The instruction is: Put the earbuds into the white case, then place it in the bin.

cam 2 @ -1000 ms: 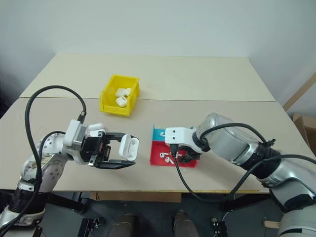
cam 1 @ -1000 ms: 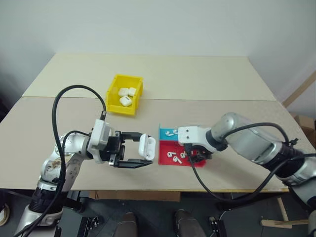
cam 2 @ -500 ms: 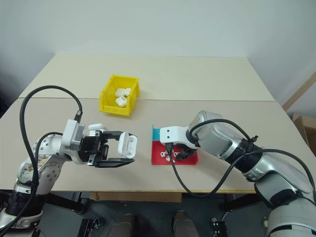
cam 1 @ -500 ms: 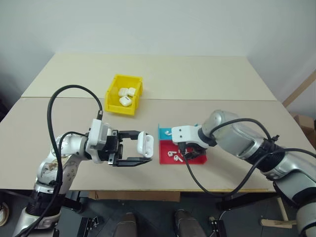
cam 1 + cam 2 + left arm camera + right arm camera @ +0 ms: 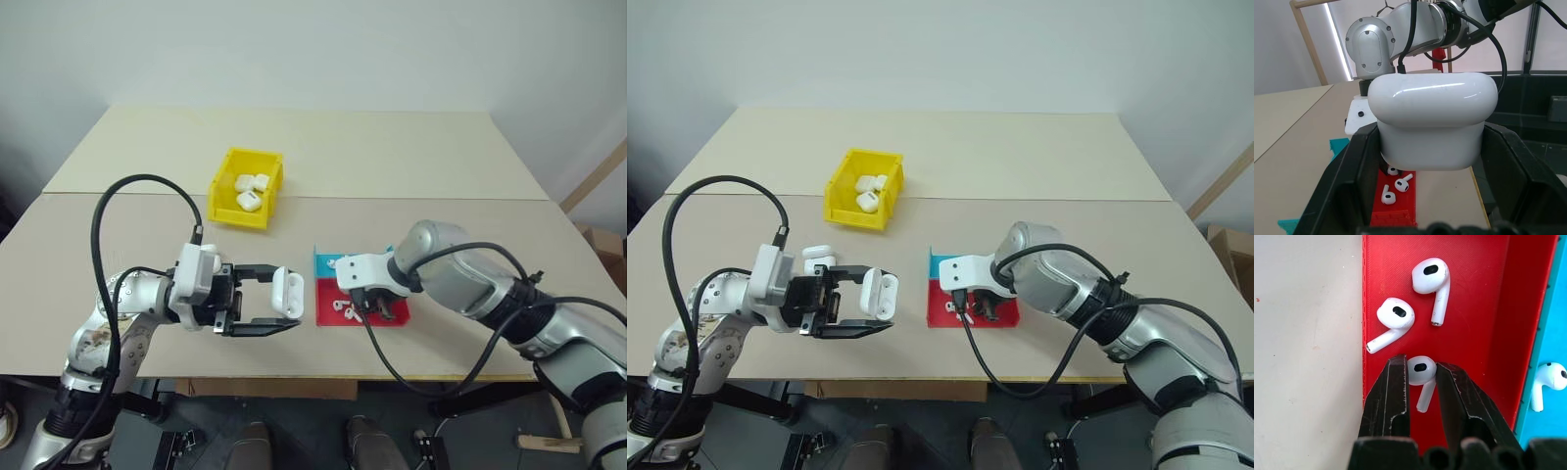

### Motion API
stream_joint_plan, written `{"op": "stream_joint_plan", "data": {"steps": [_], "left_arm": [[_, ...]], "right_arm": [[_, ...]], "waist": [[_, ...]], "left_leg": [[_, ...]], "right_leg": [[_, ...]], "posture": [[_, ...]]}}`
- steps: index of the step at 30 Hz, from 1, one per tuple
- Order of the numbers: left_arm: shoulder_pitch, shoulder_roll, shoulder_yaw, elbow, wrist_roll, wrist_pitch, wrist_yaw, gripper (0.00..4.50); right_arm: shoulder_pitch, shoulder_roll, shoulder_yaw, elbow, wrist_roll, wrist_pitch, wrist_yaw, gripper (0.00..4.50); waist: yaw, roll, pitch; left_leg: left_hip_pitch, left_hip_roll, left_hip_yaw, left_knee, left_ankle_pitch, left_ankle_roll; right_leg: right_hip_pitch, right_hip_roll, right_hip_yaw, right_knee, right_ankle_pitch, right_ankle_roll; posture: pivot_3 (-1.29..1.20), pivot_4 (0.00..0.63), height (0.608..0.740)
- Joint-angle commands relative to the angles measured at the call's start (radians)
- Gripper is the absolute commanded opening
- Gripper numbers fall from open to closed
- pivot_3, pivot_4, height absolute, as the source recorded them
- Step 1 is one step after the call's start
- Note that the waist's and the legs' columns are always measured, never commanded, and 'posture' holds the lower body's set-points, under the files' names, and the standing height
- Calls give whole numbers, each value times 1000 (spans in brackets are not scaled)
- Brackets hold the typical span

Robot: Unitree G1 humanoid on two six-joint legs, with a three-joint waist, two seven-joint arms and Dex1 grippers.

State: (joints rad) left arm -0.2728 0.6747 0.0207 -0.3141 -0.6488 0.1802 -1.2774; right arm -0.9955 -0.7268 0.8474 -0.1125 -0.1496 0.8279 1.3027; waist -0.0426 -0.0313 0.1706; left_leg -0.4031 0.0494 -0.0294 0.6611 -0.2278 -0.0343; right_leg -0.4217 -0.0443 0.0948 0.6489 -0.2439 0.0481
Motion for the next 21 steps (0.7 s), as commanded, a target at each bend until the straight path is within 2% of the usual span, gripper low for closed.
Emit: {"op": "stream_joint_plan", "data": {"steps": [1, 3, 6, 10, 12, 15, 18, 21], "left_arm": [[-2, 4, 21, -15, -2, -19, -5, 2783], [-11, 4, 19, 0, -5, -20, -20, 2783], [-32, 1, 22, 23, -17, -15, -37, 2783], [-67, -5, 36, 30, -58, 18, -37, 2783], [-100, -19, 43, 38, -86, 43, -17, 2783], [-164, -54, 57, 69, -139, 98, 24, 2783], [-219, -86, 54, 86, -170, 150, 52, 2783], [-254, -95, 46, 95, -179, 193, 60, 2783]], "right_arm": [[18, 5, -54, -26, 6, 53, -6, 635], [17, -4, -122, -55, 41, 108, -6, 635], [26, -29, -305, -138, 171, 255, 22, 635], [90, -42, -656, -277, 396, 428, 35, 635], [162, 17, -867, -337, 492, 409, -7, 635], [211, 145, -1060, -371, 572, 385, -132, 635], [162, 293, -1173, -377, 647, 408, -282, 635], [124, 388, -1193, -404, 706, 386, -393, 635]], "waist": [[0, 0, 0], [0, 0, 0], [1, 1, 0], [8, 1, 0], [11, 0, 0], [13, 0, 0], [1, 0, 0], [-7, 1, 0]], "left_leg": [[0, 0, 0, 0, 0, 0], [0, 0, 0, 0, 0, 0], [-2, 0, 0, 0, 0, 0], [-3, 0, -1, 0, 0, 0], [-2, 0, -1, 0, 0, 0], [-1, 0, -1, 0, 0, 0], [0, 0, -1, 0, 1, 0], [-1, 0, -2, -1, 1, 1]], "right_leg": [[0, 0, 0, 0, 0, 0], [0, 0, 0, 0, 0, 0], [-1, 0, 0, 0, 0, 0], [-1, 0, -1, -1, 0, 0], [0, 0, -1, -1, 0, 0], [1, 0, -1, -1, 0, 0], [1, 0, -1, 0, 1, 1], [-1, 1, 0, 1, 1, 1]], "posture": [[0, 150, 740], [0, 150, 740], [0, 150, 740], [0, 150, 740], [0, 150, 740], [0, 150, 740], [0, 150, 740], [0, 150, 740]]}}
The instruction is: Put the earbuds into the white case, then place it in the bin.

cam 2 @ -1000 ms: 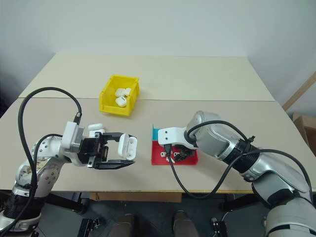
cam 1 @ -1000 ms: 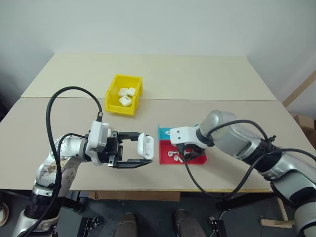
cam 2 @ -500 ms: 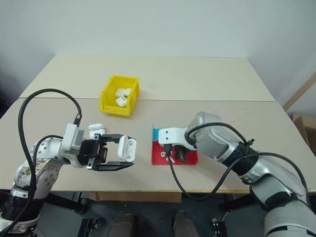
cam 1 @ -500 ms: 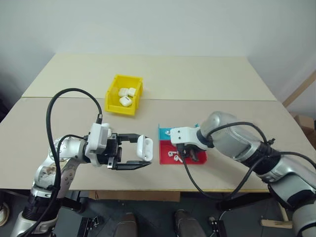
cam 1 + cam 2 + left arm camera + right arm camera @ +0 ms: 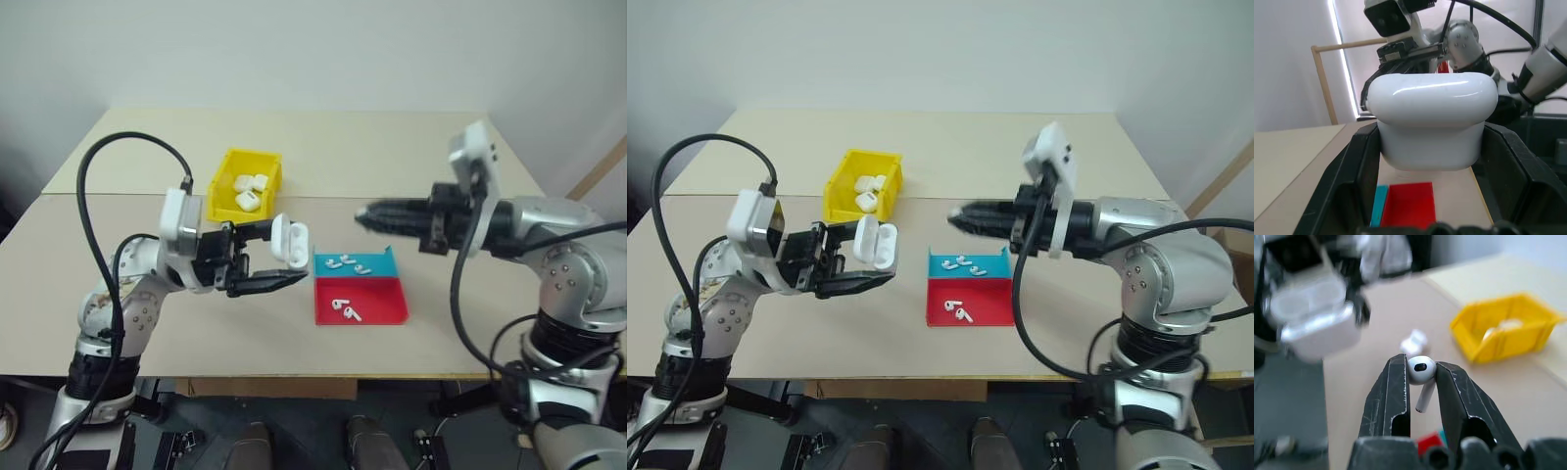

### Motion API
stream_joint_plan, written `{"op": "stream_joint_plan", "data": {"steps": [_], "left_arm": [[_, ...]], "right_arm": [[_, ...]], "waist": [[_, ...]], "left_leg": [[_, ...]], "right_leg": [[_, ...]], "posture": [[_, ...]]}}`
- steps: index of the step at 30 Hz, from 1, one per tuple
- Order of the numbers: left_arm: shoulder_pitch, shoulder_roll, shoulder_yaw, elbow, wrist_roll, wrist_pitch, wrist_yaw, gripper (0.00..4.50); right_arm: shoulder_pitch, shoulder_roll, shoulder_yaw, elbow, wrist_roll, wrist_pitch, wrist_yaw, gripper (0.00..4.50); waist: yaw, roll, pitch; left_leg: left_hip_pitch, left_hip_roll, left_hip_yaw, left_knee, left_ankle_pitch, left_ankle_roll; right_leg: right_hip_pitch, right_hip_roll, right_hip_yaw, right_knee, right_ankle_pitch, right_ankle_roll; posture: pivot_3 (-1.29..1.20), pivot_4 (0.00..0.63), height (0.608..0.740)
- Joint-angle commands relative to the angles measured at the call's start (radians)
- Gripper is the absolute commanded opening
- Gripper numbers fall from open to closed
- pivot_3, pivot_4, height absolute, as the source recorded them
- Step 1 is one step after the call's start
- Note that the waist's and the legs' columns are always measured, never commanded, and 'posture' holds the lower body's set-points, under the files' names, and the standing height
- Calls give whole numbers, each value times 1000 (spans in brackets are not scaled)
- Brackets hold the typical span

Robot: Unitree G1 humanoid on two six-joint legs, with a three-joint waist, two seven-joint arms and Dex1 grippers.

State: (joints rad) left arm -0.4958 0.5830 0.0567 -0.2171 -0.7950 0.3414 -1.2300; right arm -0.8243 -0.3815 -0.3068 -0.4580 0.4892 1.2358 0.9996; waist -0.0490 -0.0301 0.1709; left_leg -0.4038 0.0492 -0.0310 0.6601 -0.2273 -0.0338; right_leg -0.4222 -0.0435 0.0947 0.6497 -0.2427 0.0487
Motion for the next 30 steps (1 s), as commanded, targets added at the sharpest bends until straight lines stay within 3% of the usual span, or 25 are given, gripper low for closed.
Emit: {"op": "stream_joint_plan", "data": {"steps": [1, 8, 16, 30], "left_arm": [[-40, -5, 7, -2, -31, 46, 16, 2783], [-81, -23, 6, 14, -24, 99, 49, 2783], [-85, -40, 12, 0, -19, 109, 64, 2783], [-93, -43, 9, -15, -14, 99, 51, 2783]], "right_arm": [[-60, 63, -35, -64, 84, -12, -123, 635], [-53, 120, 26, -93, 204, -23, -242, 635], [-16, 109, 78, -115, 314, -75, -292, 635], [43, 52, 190, -81, 308, -221, -368, 635]], "waist": [[-1, 0, 0], [4, 0, 0], [3, 0, 0], [3, 0, 0]], "left_leg": [[0, 0, 0, -1, 0, 0], [-1, 0, 0, 0, 0, 0], [-1, 0, 0, -1, 0, 0], [-1, 0, 0, -1, 0, 0]], "right_leg": [[0, 0, 0, 0, 0, 0], [0, -1, -1, -1, 0, 0], [0, -1, -1, -1, 0, 0], [0, -1, -1, -2, 0, 0]], "posture": [[0, 150, 740], [0, 150, 740], [0, 150, 740], [0, 150, 740]]}}
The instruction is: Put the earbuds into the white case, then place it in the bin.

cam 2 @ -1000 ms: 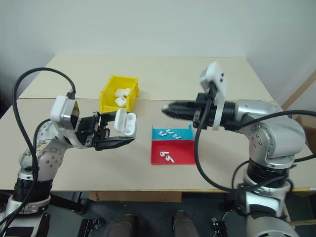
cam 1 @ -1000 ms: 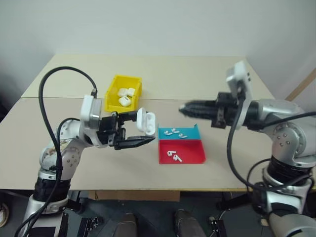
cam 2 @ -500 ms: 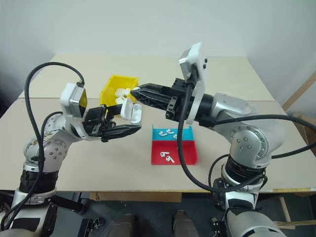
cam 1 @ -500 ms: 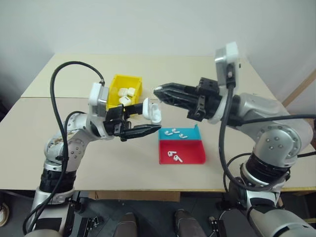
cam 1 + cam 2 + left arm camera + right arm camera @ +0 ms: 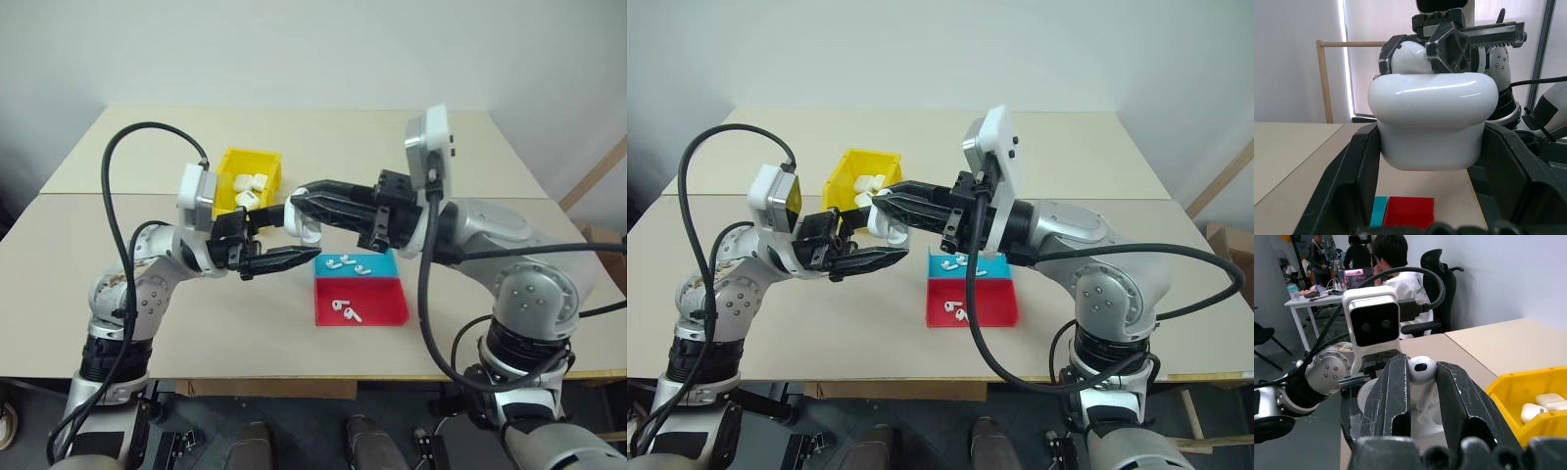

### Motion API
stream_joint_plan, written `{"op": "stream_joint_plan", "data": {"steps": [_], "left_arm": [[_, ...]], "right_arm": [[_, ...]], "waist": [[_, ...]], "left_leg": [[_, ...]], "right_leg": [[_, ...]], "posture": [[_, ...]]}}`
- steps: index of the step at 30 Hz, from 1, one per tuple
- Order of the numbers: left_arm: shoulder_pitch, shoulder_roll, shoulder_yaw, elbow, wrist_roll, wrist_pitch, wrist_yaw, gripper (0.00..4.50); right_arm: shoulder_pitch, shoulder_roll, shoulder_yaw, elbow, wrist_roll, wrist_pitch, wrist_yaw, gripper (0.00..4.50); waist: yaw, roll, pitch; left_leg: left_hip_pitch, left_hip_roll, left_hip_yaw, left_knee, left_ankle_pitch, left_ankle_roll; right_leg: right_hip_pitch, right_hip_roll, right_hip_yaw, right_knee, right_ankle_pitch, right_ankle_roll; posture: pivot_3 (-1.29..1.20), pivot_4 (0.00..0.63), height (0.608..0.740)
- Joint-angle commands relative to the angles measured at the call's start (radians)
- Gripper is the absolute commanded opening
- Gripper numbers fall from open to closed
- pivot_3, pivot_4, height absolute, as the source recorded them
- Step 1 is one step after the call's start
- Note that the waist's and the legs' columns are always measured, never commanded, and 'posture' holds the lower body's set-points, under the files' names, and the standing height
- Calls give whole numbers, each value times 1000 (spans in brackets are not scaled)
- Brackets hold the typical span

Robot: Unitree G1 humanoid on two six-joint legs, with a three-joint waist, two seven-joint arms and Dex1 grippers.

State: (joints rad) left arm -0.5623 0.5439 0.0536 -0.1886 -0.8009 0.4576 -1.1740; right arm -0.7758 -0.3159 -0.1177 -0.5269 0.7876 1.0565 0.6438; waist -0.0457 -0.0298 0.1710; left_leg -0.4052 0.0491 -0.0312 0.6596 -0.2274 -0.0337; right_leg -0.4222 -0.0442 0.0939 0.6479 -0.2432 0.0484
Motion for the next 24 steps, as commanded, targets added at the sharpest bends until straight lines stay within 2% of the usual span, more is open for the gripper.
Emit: {"op": "stream_joint_plan", "data": {"steps": [1, 12, 14, 16, 21, 23, 24], "left_arm": [[-28, -5, 11, -44, -8, -18, -5, 2783], [-46, -13, 15, -32, 1, -20, -12, 2783], [-47, -14, 17, -31, 3, -21, -11, 2783], [-50, -14, 19, -27, 4, -20, -10, 2783], [-46, -15, 25, -23, 8, -28, -13, 2783], [-45, -16, 25, -24, 9, -28, -12, 2783], [-43, -17, 25, -26, 9, -28, -11, 2783]], "right_arm": [[-3, -20, 7, -13, 9, -52, -13, 635], [43, -78, 67, -26, -2, -128, -13, 635], [52, -93, 74, -28, -4, -146, -7, 1352], [54, -108, 79, -24, 5, -149, -2, 1884], [52, -128, 82, -18, 7, -156, -10, 3649], [45, -139, 72, -14, 14, -159, -3, 4249], [40, -143, 65, -12, 22, -157, -6, 4249]], "waist": [[0, 0, 0], [0, 0, 0], [0, 0, 0], [0, 0, 0], [1, 0, 0], [1, 0, 0], [1, 0, 0]], "left_leg": [[0, 0, 0, 0, 0, 0], [0, 0, 0, 0, 0, 0], [0, 0, 0, 0, 0, 0], [0, 0, 0, 0, 0, 0], [0, 0, 0, 0, 0, 0], [0, 0, 0, 0, 0, 0], [0, 0, 0, 0, 0, 0]], "right_leg": [[0, 0, 0, 0, 0, 0], [0, 0, 0, 0, 0, 0], [0, 0, 0, 0, 0, 0], [0, 0, 0, 0, 0, 0], [0, 0, 0, 0, 0, 0], [0, 0, 0, 0, 0, 0], [0, 0, 0, 0, 0, 0]], "posture": [[0, 150, 740], [0, 150, 740], [0, 150, 740], [0, 150, 740], [0, 150, 740], [0, 150, 740], [0, 150, 740]]}}
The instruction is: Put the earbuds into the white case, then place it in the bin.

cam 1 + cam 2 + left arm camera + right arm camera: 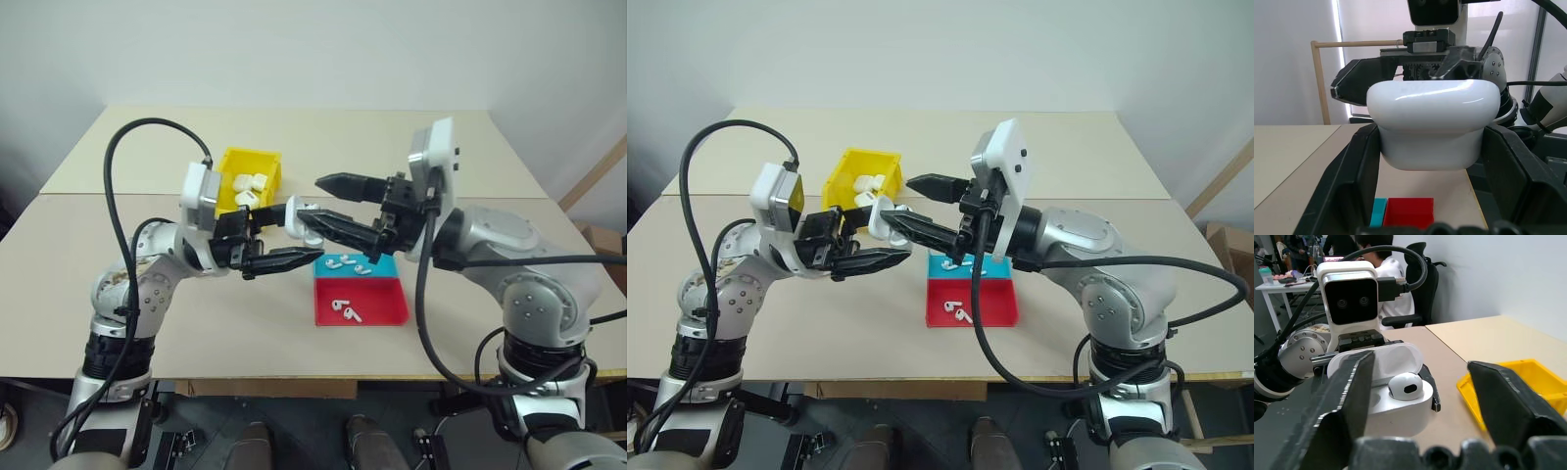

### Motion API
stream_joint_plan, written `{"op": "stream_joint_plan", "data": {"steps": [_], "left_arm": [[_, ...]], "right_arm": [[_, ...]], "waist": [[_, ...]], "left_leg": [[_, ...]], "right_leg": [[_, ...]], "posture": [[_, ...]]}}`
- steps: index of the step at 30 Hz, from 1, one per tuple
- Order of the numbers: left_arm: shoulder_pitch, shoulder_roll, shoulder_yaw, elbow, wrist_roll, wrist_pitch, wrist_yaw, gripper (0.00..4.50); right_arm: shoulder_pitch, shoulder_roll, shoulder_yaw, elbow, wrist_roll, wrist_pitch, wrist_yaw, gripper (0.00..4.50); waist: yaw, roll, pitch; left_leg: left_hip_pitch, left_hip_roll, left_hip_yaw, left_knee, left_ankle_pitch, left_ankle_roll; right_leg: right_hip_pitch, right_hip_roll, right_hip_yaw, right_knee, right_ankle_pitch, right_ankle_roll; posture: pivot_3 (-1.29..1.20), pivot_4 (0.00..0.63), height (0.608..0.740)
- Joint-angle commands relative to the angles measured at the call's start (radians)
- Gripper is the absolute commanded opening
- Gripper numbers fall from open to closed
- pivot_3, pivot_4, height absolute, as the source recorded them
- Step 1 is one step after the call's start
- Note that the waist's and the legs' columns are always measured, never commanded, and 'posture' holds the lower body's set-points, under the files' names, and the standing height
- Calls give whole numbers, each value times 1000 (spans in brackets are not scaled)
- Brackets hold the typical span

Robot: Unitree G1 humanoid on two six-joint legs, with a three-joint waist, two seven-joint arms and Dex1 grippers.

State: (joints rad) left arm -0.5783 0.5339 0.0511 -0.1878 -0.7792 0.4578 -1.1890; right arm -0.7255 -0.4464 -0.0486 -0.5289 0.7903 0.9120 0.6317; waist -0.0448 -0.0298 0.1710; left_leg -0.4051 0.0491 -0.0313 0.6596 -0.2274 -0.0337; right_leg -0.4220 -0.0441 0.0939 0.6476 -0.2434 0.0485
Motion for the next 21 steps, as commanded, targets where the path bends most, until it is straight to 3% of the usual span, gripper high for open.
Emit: {"op": "stream_joint_plan", "data": {"steps": [1, 5, 7, 10, 12, 15, 17, 21], "left_arm": [[-27, -6, 28, -25, -11, -30, 4, 2783], [-25, -4, 31, -23, -8, -32, 2, 2783], [-23, -1, 33, -24, -6, -35, -2, 2783], [-12, 2, 37, -31, -9, -38, -4, 2783], [4, 1, 36, -45, -11, -42, -1, 2783], [15, -3, 33, -53, -7, -47, 3, 2783], [20, -2, 36, -51, -6, -50, 2, 2783], [30, 6, 41, -55, -5, -55, 4, 2783]], "right_arm": [[-29, -21, -33, 3, 46, -5, 10, 4249], [-103, -83, -110, 85, 118, 6, 51, 4249], [-145, -165, -94, 168, 76, -20, 132, 4249], [-226, -351, 105, 358, -140, -145, 383, 4249], [-310, -404, 300, 508, -344, -286, 518, 4249], [-428, -362, 471, 714, -526, -436, 656, 3668], [-493, -300, 565, 843, -630, -513, 726, 3052], [-559, -197, 694, 1022, -806, -632, 797, 3052]], "waist": [[0, 0, 0], [0, 0, 0], [0, 0, 0], [2, 0, 1], [-3, 1, 1], [-19, 1, 1], [-27, 1, 1], [-25, 2, 2]], "left_leg": [[0, 0, 0, 0, 0, 0], [0, 0, 0, 0, 0, 0], [0, 0, 0, 0, 0, 0], [0, 0, 0, 0, 0, 0], [1, 0, 1, 0, 0, 0], [2, 1, 3, -1, 0, 0], [1, 1, 3, -1, 0, 0], [0, 1, 2, -1, 0, 0]], "right_leg": [[0, 0, 0, 0, 0, 0], [0, 0, 0, 0, 0, 0], [0, 0, 0, 0, 0, 0], [0, 0, 0, -1, 0, 0], [1, 0, 0, -2, 0, 0], [0, 1, 2, -2, -1, 1], [-1, 1, 2, -1, 0, 0], [-3, 1, 2, 0, 0, 0]], "posture": [[0, 150, 740], [0, 150, 740], [0, 150, 740], [0, 150, 740], [0, 150, 740], [0, 150, 740], [0, 150, 740], [0, 150, 740]]}}
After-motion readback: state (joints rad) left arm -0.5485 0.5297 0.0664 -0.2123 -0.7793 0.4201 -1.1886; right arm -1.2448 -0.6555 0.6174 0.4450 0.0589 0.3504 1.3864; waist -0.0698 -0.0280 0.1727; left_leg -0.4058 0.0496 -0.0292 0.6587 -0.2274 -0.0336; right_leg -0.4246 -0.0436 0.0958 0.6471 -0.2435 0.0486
